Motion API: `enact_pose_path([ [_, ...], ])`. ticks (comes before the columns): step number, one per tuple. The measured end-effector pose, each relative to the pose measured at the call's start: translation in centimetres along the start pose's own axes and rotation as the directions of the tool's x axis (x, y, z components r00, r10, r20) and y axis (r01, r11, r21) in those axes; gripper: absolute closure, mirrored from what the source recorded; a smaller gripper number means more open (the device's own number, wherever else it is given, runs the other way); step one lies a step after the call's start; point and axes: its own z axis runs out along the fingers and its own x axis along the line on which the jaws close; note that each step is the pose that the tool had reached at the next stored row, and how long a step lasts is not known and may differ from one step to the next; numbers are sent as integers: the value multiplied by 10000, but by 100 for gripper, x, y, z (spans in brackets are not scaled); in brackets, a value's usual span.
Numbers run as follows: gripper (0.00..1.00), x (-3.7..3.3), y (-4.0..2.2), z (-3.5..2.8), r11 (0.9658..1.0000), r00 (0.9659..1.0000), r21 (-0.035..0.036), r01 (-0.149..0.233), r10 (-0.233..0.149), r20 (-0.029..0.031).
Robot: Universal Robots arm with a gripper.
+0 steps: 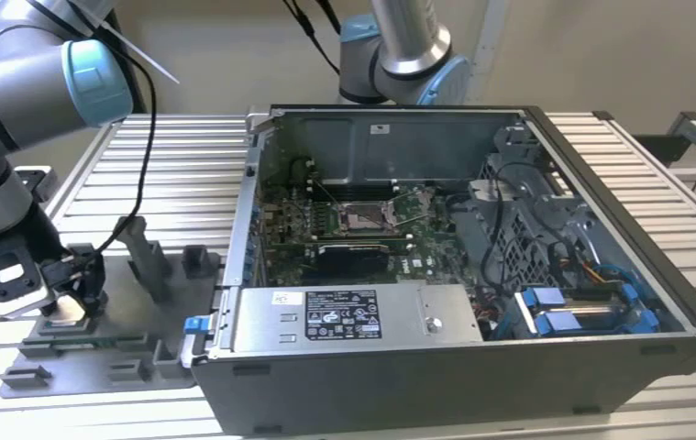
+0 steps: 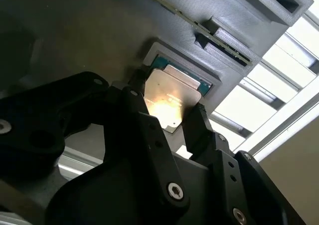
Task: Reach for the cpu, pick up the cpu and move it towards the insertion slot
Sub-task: 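Pick up the cpu and move it towards the insertion slot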
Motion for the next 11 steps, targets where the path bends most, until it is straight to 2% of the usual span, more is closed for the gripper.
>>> enact_pose_path([
  [11, 100, 0, 0, -28, 10000, 10000, -1, 0, 0, 1],
])
